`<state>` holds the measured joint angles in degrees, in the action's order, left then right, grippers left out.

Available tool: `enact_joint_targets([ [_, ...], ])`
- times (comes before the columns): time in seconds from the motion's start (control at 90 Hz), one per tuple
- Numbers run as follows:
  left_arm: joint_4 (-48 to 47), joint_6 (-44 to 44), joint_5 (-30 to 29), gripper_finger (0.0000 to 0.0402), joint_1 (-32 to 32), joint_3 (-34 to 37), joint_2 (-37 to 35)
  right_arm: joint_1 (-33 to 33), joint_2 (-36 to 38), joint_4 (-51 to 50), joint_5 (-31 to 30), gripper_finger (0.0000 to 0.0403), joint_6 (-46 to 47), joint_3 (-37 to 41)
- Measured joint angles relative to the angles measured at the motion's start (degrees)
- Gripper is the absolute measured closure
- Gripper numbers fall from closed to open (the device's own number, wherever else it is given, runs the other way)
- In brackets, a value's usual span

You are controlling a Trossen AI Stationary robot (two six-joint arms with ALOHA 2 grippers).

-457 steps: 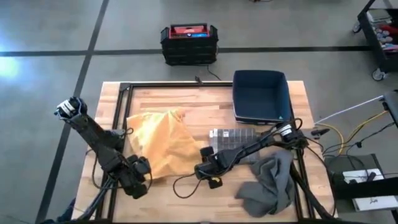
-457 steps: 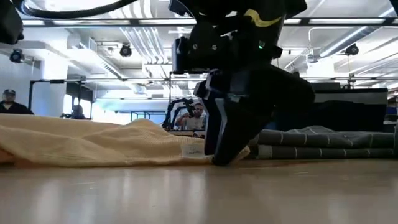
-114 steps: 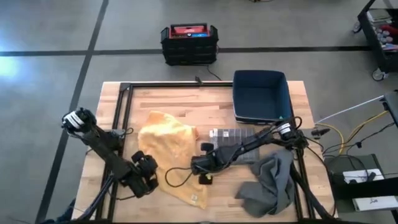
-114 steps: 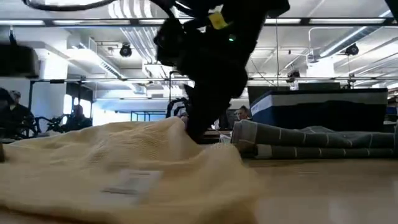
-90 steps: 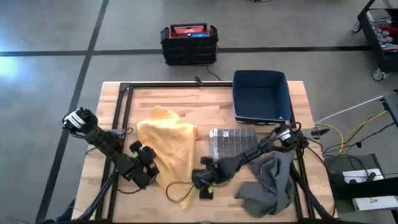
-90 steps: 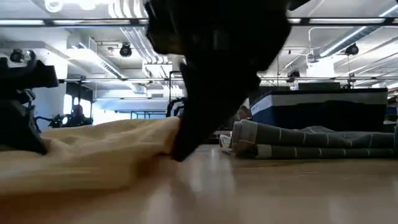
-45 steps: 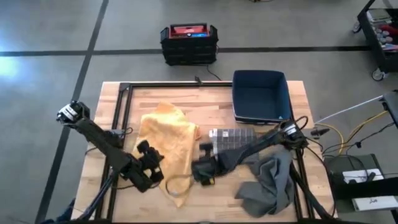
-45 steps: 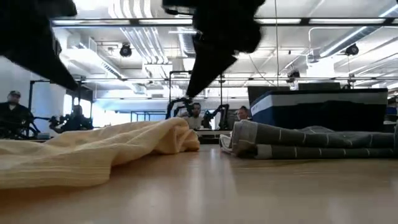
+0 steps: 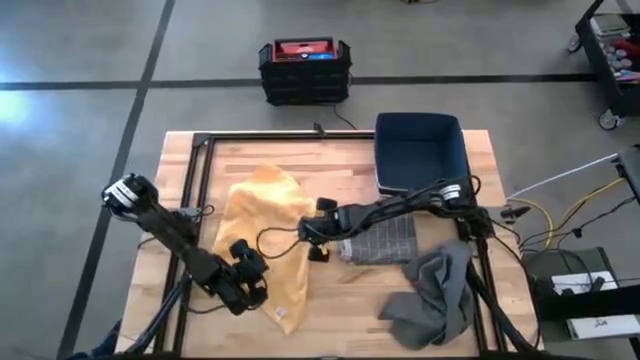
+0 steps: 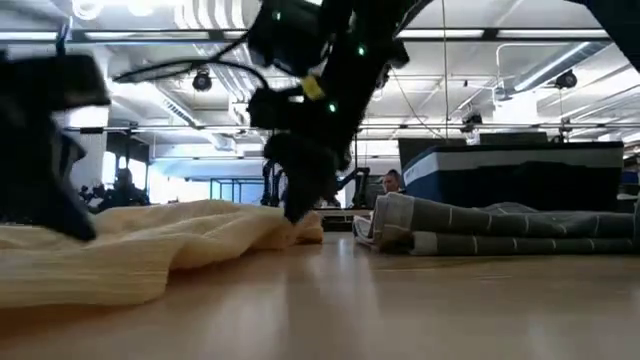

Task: Fold towel
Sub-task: Fold the yellow kitchen towel

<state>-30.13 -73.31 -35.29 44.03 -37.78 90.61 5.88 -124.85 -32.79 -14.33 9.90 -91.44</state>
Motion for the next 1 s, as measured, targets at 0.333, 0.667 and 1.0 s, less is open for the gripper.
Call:
enact_joint_targets([
  [0.333, -25.09, -22.36, 4.13, 0.0401, 2.88, 3.61, -3.4, 8.04, 0.73, -7.47, 4.08, 0.0403, 6.4, 0.2],
  [0.667, -22.31, -14.57, -8.97, 0.0401, 2.69, -2.02, -10.45, 6.46, -0.64, 15.18, 0.21, 0.0403, 4.62, -0.33],
  [1.0, -7.23, -14.26, -8.45, 0.0401, 2.39, 6.71, -7.08, 3.47, -6.97, 30.75, -5.21, 0.0403, 5.09, -0.31],
])
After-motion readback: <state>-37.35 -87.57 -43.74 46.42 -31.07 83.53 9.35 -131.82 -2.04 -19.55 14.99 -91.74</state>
